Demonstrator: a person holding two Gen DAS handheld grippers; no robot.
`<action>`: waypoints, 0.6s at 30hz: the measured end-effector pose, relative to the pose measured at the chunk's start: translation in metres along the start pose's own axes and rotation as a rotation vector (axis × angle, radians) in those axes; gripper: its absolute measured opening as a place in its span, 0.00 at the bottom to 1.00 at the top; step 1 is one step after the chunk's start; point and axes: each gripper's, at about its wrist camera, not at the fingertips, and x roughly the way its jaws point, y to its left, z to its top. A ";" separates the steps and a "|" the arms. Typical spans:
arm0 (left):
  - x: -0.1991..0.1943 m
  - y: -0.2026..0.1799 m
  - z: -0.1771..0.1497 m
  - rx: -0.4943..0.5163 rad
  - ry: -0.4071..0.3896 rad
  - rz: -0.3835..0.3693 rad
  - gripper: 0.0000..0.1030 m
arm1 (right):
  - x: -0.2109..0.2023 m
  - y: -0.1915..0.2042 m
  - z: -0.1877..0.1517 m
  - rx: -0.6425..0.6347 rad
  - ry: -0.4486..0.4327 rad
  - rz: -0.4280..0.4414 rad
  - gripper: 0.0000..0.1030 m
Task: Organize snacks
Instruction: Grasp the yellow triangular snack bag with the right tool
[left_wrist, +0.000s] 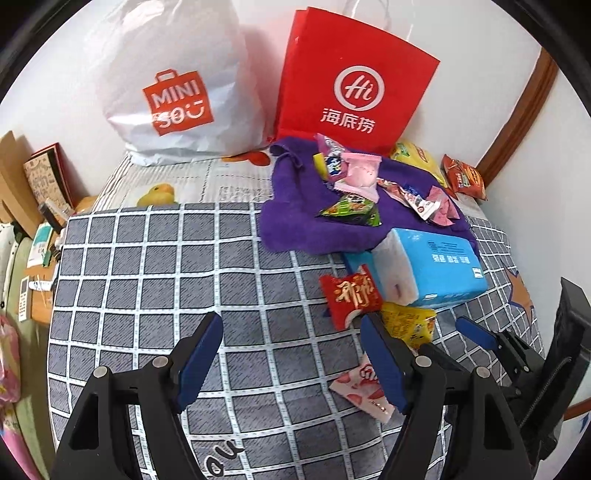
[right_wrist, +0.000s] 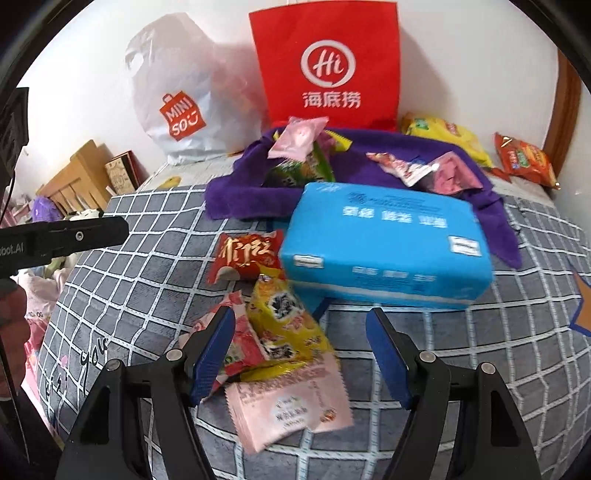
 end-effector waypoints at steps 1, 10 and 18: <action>0.000 0.003 -0.001 -0.006 0.000 0.004 0.73 | 0.002 0.001 0.001 -0.003 0.000 0.001 0.65; 0.004 0.013 -0.007 -0.034 0.016 0.017 0.73 | 0.041 0.009 0.006 -0.022 0.077 0.006 0.46; 0.014 0.006 -0.013 -0.019 0.032 0.018 0.73 | 0.013 0.001 0.010 0.012 0.028 0.077 0.35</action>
